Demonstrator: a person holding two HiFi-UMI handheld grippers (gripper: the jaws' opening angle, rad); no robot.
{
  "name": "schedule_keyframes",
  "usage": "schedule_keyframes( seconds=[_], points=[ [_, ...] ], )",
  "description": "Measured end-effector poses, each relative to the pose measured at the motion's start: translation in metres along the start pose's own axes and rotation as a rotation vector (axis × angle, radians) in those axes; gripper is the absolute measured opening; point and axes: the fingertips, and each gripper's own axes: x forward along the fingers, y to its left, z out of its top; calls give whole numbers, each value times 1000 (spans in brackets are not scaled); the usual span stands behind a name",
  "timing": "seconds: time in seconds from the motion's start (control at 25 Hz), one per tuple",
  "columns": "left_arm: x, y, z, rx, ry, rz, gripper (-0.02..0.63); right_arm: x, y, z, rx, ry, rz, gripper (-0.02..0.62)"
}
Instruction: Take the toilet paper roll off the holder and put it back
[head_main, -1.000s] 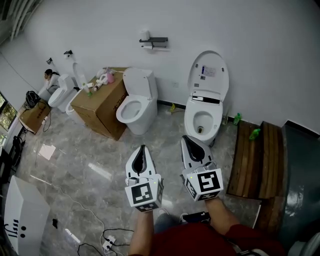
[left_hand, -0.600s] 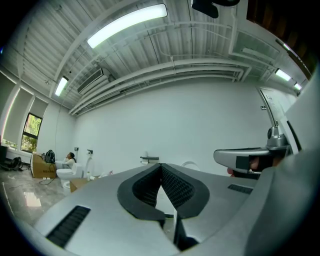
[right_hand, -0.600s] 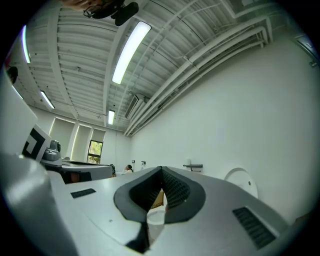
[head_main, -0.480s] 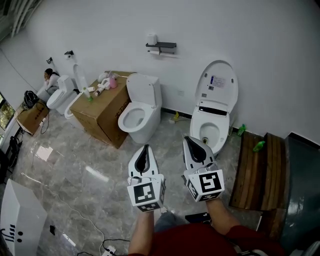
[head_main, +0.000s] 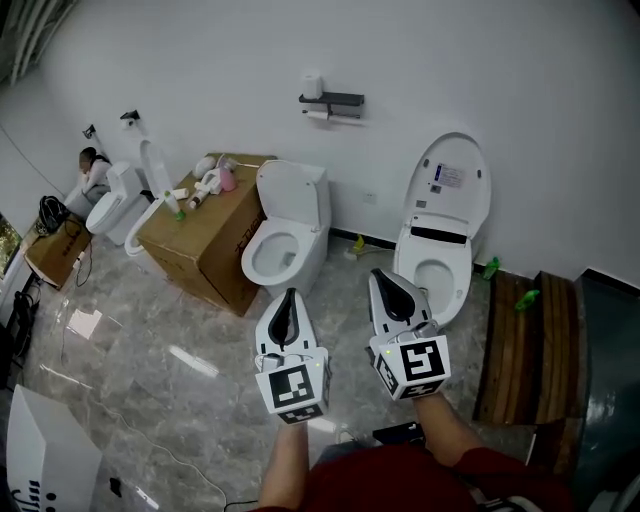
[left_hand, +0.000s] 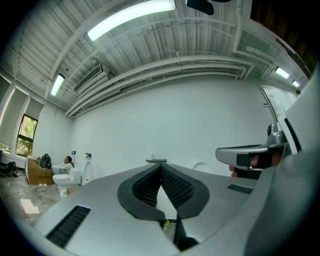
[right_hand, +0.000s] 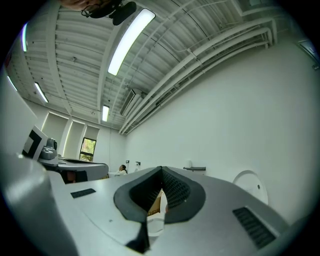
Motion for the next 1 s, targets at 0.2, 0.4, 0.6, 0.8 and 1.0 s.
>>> schedule_keyframes(
  seconds=[0.2,0.4,0.6,0.8,1.0],
  points=[
    [28,14,-4,-26,-16,-33,15,26,1,-10,-11,11,-23,8],
    [62,16,-17,-37,-9,-65,15,54,-18,-25,3,19,-49,8],
    [114,15,-28,-28,-6,-69,15,98,-49,-40,23,17,-54,8],
    [190,12,-38,-20,6,-64,15,161,-96,-55,41,15,-56,8],
    [273,9,-29,-20,14,-37,15,227,-146,-56,50,18,-49,8]
  ],
)
